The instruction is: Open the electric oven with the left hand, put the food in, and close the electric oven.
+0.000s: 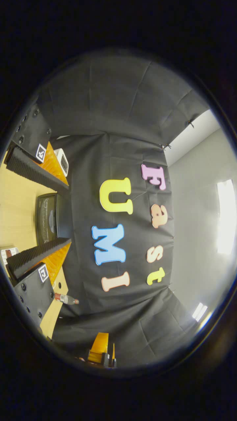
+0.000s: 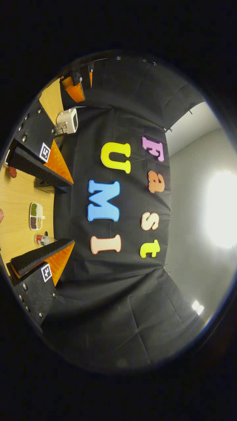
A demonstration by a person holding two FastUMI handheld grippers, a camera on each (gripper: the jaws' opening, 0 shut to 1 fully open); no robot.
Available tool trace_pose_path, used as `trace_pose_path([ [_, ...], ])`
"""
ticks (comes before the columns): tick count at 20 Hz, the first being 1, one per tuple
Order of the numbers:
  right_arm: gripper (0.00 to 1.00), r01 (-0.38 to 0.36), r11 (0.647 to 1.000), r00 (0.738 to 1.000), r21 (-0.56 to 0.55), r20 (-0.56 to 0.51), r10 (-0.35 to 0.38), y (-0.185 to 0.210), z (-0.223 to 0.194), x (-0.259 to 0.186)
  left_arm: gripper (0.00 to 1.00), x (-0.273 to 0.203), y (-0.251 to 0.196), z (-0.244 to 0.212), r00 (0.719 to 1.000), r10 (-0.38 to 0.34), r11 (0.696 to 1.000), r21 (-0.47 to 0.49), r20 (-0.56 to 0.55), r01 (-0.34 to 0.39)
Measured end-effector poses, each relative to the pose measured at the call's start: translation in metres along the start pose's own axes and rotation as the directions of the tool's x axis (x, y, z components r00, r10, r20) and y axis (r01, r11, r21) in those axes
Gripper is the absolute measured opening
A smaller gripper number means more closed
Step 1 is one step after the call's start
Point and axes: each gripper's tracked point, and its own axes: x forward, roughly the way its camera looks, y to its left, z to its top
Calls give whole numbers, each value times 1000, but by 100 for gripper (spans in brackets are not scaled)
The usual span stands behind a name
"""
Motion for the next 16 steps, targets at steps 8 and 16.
trace_pose_path([
  [8,95,-6,999,1000,31,7,6,6,-4,17,100,37,-11,-18,1000,-15,1000,4,-13,16],
  [16,96,74,996,997,43,14,-74,22,-1,42,96,131,0,-48,996,-83,996,-19,-22,82],
])
